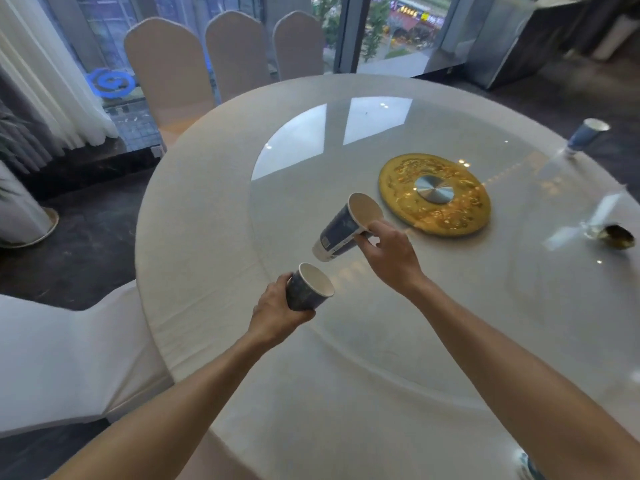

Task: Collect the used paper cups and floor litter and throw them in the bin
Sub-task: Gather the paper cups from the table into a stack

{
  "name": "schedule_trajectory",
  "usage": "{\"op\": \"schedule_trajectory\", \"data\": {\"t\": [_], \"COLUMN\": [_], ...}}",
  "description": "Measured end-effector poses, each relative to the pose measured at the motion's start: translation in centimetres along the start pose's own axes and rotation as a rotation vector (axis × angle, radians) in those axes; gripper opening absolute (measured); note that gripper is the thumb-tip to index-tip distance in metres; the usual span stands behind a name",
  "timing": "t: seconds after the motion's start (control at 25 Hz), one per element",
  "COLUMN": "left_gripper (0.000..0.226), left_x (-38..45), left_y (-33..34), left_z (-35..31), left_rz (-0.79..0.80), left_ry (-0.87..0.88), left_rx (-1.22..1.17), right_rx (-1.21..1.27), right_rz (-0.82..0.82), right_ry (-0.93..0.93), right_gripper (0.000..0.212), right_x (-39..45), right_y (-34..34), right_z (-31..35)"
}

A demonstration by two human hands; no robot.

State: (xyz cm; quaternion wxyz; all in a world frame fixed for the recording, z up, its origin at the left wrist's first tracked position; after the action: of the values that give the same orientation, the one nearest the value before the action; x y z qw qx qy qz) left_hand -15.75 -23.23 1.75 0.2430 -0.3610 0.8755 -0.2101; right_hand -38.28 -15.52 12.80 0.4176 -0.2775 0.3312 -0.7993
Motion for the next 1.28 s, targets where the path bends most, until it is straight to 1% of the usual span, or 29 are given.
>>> {"op": "schedule_trajectory", "data": {"t": [0.12, 0.2, 0.4, 0.56, 0.64, 0.68, 0.76, 0.88, 0.92, 0.96, 1.12, 1.2, 1.28], "left_gripper": [0.087, 0.084, 0.077, 0.075, 0.073, 0.072, 0.072, 0.076, 0.076, 0.077, 0.074, 0.074, 0.074], "left_x": [-0.5, -1.1, -3.6, -6.4, -7.7, -8.4, -9.4, -11.1, -11.6, -12.3, -15.4, -17.2, -18.5], "left_y": [1.6, 2.7, 6.1, 10.1, 12.1, 13.3, 15.2, 18.1, 19.2, 20.3, 25.1, 27.5, 29.6], "left_z": [-1.0, -1.5, -3.0, -5.0, -6.0, -6.5, -7.2, -8.8, -9.5, -10.2, -12.3, -12.9, -13.7], "left_rz": [0.038, 0.047, 0.135, 0.253, 0.299, 0.320, 0.357, 0.408, 0.426, 0.439, 0.417, 0.401, 0.368], "left_ry": [0.001, 0.006, 0.085, 0.172, 0.189, 0.194, 0.202, 0.233, 0.244, 0.251, 0.241, 0.228, 0.226], "left_rx": [-0.008, -0.026, -0.084, -0.133, -0.150, -0.153, -0.144, -0.097, -0.086, -0.080, -0.075, -0.072, -0.071], "right_rx": [0.094, 0.141, 0.141, 0.150, 0.126, 0.107, 0.097, 0.158, 0.192, 0.222, 0.276, 0.247, 0.216], "right_rz": [-0.114, -0.132, 0.016, 0.155, 0.206, 0.213, 0.172, 0.092, 0.099, 0.112, 0.130, 0.184, 0.197], "right_ry": [0.027, 0.051, 0.133, 0.254, 0.291, 0.302, 0.323, 0.399, 0.435, 0.464, 0.495, 0.460, 0.410], "right_gripper": [0.014, 0.017, 0.015, 0.016, 0.013, 0.014, 0.022, 0.064, 0.074, 0.079, 0.075, 0.071, 0.071], "right_x": [-3.1, -5.6, -12.3, -17.3, -19.9, -21.3, -23.6, -26.3, -27.0, -27.8, -31.4, -33.0, -34.4], "right_y": [-4.4, -6.2, -6.1, -5.3, -5.2, -5.5, -6.4, -8.2, -8.6, -8.8, -10.5, -11.8, -13.3], "right_z": [0.8, 0.8, -0.8, -3.6, -5.0, -5.6, -6.8, -8.7, -9.4, -10.1, -13.6, -15.4, -17.3]}}
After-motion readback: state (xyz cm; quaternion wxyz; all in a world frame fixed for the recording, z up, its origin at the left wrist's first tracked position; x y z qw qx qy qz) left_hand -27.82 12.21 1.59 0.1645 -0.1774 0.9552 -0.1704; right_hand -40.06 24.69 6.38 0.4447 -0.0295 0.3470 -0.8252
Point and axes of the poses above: each hand's wrist, its own x-axis towards the middle knuckle, its own y-axis out of the palm, z = x × y, the point moved 6 cm from there along x, towards the middle knuckle, and after that the axes turned 5 degrees about z, right-handed, at the moved point
